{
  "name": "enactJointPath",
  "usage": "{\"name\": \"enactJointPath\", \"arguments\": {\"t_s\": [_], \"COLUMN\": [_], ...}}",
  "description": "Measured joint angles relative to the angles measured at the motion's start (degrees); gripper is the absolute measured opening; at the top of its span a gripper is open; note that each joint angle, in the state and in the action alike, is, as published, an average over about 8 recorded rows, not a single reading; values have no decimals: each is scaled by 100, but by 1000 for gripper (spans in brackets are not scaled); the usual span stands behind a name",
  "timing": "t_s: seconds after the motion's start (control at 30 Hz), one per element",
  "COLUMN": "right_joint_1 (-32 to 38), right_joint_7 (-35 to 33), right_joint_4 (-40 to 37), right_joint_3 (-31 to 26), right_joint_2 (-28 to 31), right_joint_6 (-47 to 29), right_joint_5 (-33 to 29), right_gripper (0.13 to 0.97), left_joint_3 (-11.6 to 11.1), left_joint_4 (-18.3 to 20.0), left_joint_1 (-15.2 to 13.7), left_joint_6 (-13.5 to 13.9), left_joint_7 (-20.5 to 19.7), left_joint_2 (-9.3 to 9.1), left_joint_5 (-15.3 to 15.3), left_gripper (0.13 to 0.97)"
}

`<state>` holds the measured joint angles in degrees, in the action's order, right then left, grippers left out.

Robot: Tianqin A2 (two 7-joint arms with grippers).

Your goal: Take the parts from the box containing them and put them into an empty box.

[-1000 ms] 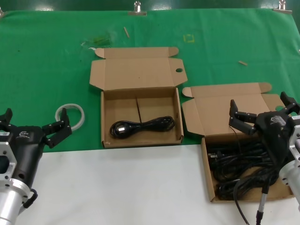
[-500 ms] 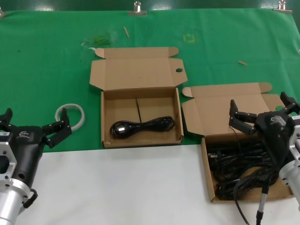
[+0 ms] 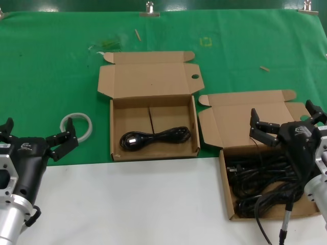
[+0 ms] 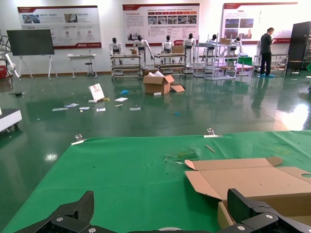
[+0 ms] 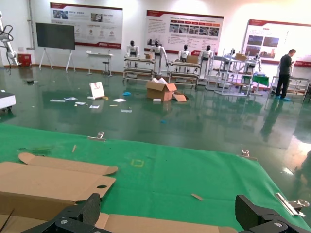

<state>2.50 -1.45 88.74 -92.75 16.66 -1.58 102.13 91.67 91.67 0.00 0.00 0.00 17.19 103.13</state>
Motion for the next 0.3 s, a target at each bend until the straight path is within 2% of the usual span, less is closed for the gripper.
{"name": "enactJointPath", "arguments": {"t_s": [0.3], "right_joint_1": [0], "right_joint_7": [0], "right_joint_4": [0], "right_joint_3": [0], "right_joint_2": [0], "right_joint_6": [0], "right_joint_5": [0], "right_gripper": [966], "left_joint_3": [0], "left_joint_4": [0], "left_joint_1": [0], "left_joint_6": [0], "left_joint_7": [4], "left_joint_2": [0], "left_joint_5": [0], "left_gripper": [966]}}
